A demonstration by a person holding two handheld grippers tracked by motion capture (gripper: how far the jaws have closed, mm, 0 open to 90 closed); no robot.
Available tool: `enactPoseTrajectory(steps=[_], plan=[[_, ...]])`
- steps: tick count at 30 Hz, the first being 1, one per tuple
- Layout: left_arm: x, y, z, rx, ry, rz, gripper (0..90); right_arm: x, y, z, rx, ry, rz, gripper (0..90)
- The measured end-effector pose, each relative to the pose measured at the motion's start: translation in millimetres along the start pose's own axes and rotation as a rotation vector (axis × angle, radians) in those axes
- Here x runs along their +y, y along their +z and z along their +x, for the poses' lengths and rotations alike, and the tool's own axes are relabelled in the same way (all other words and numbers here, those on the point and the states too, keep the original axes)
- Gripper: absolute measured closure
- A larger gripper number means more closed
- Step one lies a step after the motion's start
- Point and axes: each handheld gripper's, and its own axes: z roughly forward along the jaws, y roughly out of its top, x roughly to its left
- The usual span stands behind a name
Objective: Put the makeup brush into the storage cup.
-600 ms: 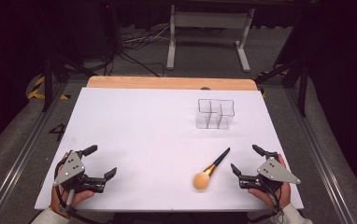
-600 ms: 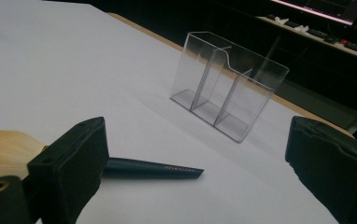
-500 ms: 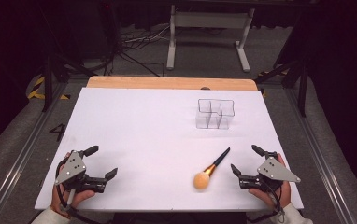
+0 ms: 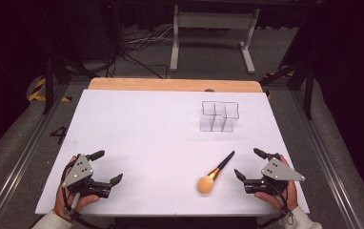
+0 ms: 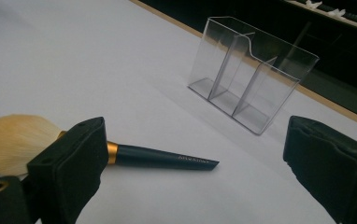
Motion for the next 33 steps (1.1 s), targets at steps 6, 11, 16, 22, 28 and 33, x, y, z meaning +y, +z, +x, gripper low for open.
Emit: enactPoseTrajectory(steps=[6,11,16,22,28,33], plan=[[-1.7,-2.2,-0.6,0.0,-0.011,0.002,2.7,19.2,2.3,-10.0,0.113,-0.033,0.067,11.3],[-1.9,2.5,0.2,-0.009,-0.013,0.015,2.7,37.2,20.2,-8.0,0.251,-0.161,0.224,12.9],[-2.7,3.5,-0.8,-0.018,-0.009,0.029,2.9,54.7,43.9,5.2,0.34,-0.346,0.396,16.7],[-3.1,4.6,-0.4,-0.029,-0.005,0.038,3.0,66.0,70.4,24.3,0.466,-0.56,0.566,22.3],[-3.3,4.4,-0.6,-0.031,-0.005,0.037,3.2,67.2,91.8,35.8,0.546,-0.657,0.667,26.7],[-3.5,4.5,-0.7,-0.038,-0.007,0.037,3.3,67.1,105.8,43.1,0.608,-0.686,0.714,35.6]])
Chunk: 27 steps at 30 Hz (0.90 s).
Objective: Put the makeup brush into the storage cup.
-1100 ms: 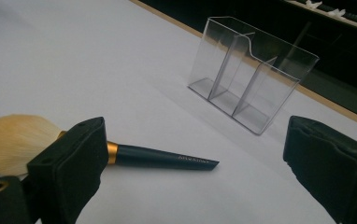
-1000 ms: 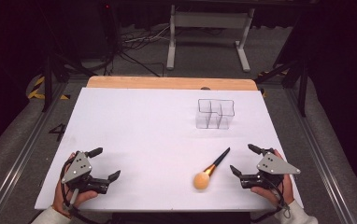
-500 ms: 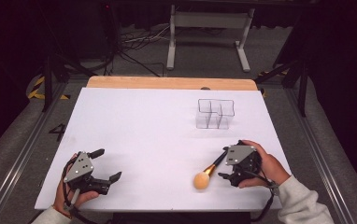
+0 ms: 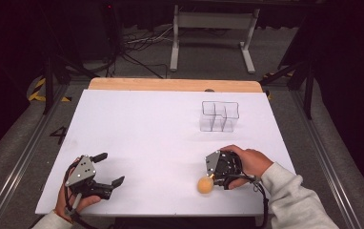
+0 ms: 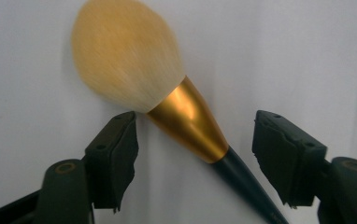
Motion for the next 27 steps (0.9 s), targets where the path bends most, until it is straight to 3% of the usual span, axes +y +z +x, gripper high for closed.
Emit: enactPoseTrajectory(steps=[2,10,14,15,17,22,27], plan=[[-0.3,0.3,0.1,-0.007,-0.003,-0.005,3.3,1.0,5.2,-2.1,0.019,-0.011,0.023,38.1],[-0.5,1.9,0.4,-0.015,-0.007,0.005,3.4,3.1,12.9,-7.0,0.074,-0.018,0.016,45.8],[-0.5,2.1,0.8,-0.015,-0.007,0.006,3.4,1.3,12.7,-8.4,0.106,-0.02,-0.002,55.2],[-0.8,2.3,0.6,-0.015,-0.01,0.006,3.6,-0.3,11.9,-7.8,0.128,-0.021,-0.015,64.1],[-0.8,2.4,0.5,-0.016,-0.009,0.007,3.6,-1.1,11.7,-7.4,0.133,-0.021,-0.023,65.0],[-0.6,2.0,0.5,-0.016,-0.01,0.004,3.6,-4.9,10.0,-6.3,0.112,-0.007,-0.048,65.5],[-0.5,1.3,0.8,-0.012,-0.012,0.0,3.7,-13.1,-4.0,-6.1,0.065,0.032,-0.177,65.6]])
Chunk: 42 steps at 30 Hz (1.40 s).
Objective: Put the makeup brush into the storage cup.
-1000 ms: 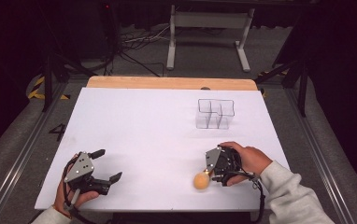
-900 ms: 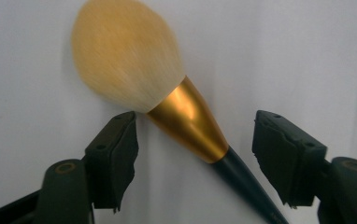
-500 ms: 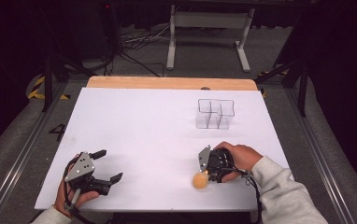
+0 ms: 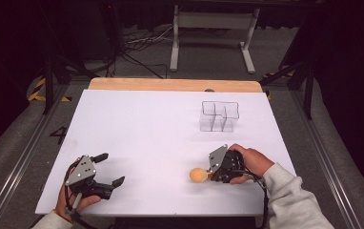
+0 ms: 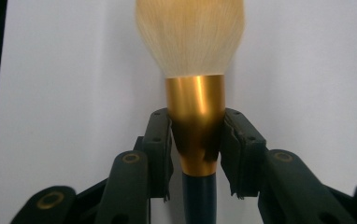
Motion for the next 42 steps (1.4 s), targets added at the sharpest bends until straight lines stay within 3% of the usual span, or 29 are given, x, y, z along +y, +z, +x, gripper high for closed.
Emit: enactPoseTrajectory(steps=[5,6,13,14,18,21,28,42], plan=[[0.1,-0.1,0.0,-0.001,-0.002,-0.001,3.7,-8.0,-21.0,0.9,-0.075,0.05,-0.16,65.7],[0.1,-0.1,0.0,-0.001,-0.002,-0.001,3.7,-8.0,-21.0,0.9,-0.075,0.05,-0.16,65.7],[0.0,-0.6,0.4,0.0,-0.003,-0.004,3.7,-15.0,-49.1,3.1,-0.193,0.116,-0.367,65.8],[0.0,-0.6,0.4,0.0,-0.003,-0.004,3.7,-15.0,-49.1,3.1,-0.193,0.116,-0.367,65.8],[-0.1,-0.9,0.7,0.0,-0.003,-0.005,3.6,-17.3,-60.8,5.9,-0.251,0.158,-0.481,65.8],[-0.1,-1.0,1.1,-0.001,-0.004,-0.008,3.6,-18.6,-62.3,5.8,-0.263,0.176,-0.523,65.8],[-0.4,-0.8,1.6,-0.004,-0.009,-0.008,3.7,-24.1,-62.3,4.5,-0.302,0.266,-0.65,65.9],[-0.3,-1.2,1.9,-0.007,-0.01,-0.009,3.7,-33.5,-67.4,9.0,-0.432,0.385,-0.787,65.9]])
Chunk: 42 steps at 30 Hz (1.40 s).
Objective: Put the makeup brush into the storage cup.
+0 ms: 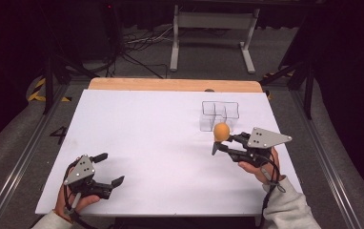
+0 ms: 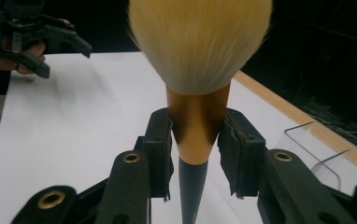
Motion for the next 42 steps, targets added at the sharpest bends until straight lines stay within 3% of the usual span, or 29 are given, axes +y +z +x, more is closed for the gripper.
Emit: enactPoseTrajectory(steps=[21,28,42], plan=[[-0.3,0.1,0.2,-0.008,-0.004,0.003,3.6,1.7,-18.8,-8.5,-0.167,0.068,-0.074,65.9],[-0.8,-0.6,1.6,0.01,-0.007,0.003,3.6,2.5,-22.0,-11.5,-0.201,0.07,-0.092,65.9],[-1.6,-0.1,2.0,0.005,-0.015,0.006,3.1,11.7,-27.0,-16.3,-0.261,0.068,-0.113,65.9]])
